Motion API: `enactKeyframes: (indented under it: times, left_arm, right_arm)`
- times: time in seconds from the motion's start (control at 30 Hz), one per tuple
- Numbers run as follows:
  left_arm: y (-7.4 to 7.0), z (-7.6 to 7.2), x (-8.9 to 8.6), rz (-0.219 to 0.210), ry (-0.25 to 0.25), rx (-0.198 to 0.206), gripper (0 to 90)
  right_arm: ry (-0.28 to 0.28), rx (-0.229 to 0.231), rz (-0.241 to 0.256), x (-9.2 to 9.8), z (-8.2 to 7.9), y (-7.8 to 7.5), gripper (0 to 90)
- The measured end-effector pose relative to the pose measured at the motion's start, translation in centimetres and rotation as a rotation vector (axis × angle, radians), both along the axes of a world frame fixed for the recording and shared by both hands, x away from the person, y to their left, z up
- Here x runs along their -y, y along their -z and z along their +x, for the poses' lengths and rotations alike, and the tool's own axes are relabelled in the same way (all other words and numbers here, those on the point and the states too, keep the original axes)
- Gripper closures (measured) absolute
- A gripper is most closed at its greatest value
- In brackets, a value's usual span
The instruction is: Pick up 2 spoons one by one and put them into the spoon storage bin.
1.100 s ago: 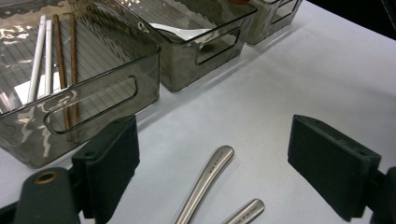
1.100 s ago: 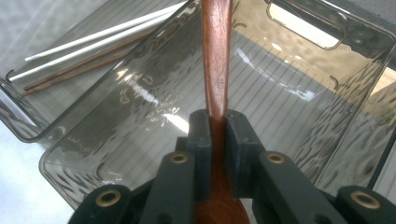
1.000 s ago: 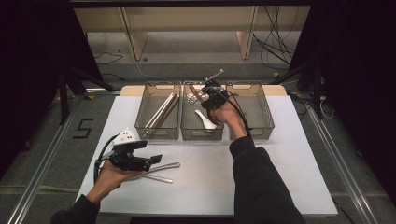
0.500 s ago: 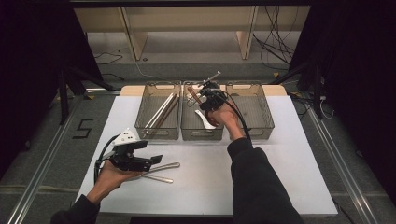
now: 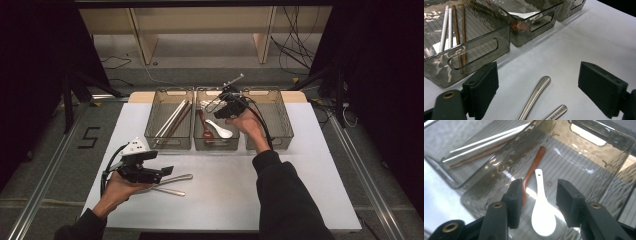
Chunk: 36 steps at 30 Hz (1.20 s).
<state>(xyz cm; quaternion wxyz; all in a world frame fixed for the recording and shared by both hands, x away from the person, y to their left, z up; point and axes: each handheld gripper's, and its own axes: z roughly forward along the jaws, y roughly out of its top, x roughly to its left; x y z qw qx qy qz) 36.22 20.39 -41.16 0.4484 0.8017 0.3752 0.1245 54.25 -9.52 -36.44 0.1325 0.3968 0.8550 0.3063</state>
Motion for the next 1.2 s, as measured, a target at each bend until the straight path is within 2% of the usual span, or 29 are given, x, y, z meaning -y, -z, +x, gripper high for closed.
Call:
enactKeyframes:
  times: [0.17,0.4,0.83,1.07,1.2]
  left_arm:
    - [0.3,0.2,0.1,0.023,0.002,-0.023,16.1]
    - [0.8,0.7,0.1,0.07,-0.004,-0.059,16.1]
    - [1.4,1.2,0.5,0.162,0.015,-0.113,16.9]
    - [1.7,1.5,0.7,0.189,0.024,-0.139,17.3]
    - [1.8,1.5,0.9,0.216,0.031,-0.139,17.5]
  right_arm:
    - [-0.021,0.003,0.012,1.0,-1.5,-0.3,48.3]
    - [-0.048,0.004,0.009,2.9,-3.6,0.2,42.8]
    - [-0.094,0.028,0.045,5.0,-8.0,0.5,38.0]
    - [-0.11,0.035,0.063,6.0,-10.5,0.9,36.3]
    - [-0.121,0.034,0.084,6.5,-11.8,1.0,35.2]
